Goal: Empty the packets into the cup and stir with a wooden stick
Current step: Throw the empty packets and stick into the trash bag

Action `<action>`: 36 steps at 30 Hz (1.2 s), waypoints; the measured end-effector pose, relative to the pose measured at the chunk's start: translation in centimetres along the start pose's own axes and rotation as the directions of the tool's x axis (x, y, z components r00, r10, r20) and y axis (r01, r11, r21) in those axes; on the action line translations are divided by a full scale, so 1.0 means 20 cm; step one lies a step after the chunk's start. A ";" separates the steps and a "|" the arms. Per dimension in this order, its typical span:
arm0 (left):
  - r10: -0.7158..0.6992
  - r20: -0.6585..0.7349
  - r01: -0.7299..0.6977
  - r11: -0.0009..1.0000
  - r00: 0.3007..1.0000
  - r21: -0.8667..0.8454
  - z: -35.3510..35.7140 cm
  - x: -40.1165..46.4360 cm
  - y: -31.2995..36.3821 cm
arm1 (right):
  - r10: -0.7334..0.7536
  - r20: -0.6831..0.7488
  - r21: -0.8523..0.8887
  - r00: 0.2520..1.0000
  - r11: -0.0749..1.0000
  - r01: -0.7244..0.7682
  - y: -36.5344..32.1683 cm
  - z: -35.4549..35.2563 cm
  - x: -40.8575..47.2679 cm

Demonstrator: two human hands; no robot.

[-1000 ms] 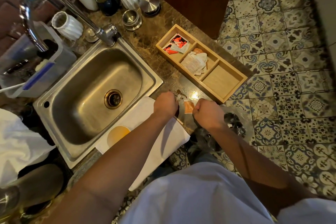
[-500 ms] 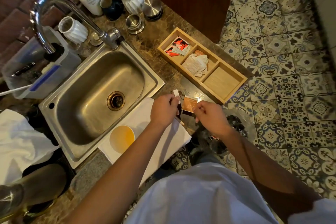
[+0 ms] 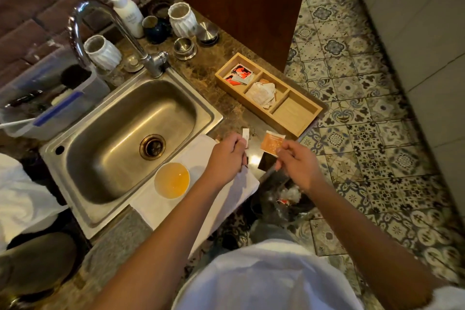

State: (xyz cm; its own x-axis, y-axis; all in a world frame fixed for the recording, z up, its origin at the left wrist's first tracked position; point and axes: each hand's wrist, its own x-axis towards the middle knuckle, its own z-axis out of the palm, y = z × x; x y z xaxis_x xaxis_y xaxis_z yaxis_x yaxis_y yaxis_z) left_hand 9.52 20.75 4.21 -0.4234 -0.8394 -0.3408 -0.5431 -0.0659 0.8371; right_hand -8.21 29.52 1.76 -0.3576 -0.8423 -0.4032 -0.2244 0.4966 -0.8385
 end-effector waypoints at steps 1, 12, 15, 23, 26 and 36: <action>0.011 0.010 -0.011 1.000 1.000 0.008 0.00 -0.04 -0.01 | 0.024 -0.023 0.026 0.999 0.999 -0.024 0.01 0.00 -0.05; 0.128 0.074 -0.134 0.988 0.989 0.080 0.10 -0.40 -0.13 | 0.089 -0.265 0.050 0.960 0.996 -0.078 0.25 0.04 -0.63; 0.118 0.118 -0.126 0.990 0.986 0.062 0.17 -0.48 -0.08 | 0.125 -0.326 0.177 0.937 0.982 -0.070 0.30 -0.01 -0.74; 0.172 0.166 -0.190 0.976 0.971 0.105 0.47 -0.53 0.02 | 0.162 -0.356 0.233 0.921 0.969 -0.080 0.45 -0.24 -0.85; 0.144 0.163 -0.165 0.978 0.976 0.124 0.63 -0.50 0.00 | 0.157 -0.323 0.201 0.933 0.975 -0.094 0.56 -0.35 -0.84; -0.026 0.250 -0.068 0.930 0.968 0.361 1.19 -0.33 -0.22 | 0.315 -0.272 0.115 0.909 0.949 -0.294 1.21 -0.59 -0.82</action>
State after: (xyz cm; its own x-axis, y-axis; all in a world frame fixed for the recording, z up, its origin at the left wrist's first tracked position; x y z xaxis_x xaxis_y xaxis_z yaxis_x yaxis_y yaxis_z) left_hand -2.48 39.51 -7.43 -0.5772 -0.6754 -0.4589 -0.7381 0.1912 0.6470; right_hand -18.39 57.84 -7.50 -0.6426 -0.5528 -0.5306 -0.0034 0.6945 -0.7194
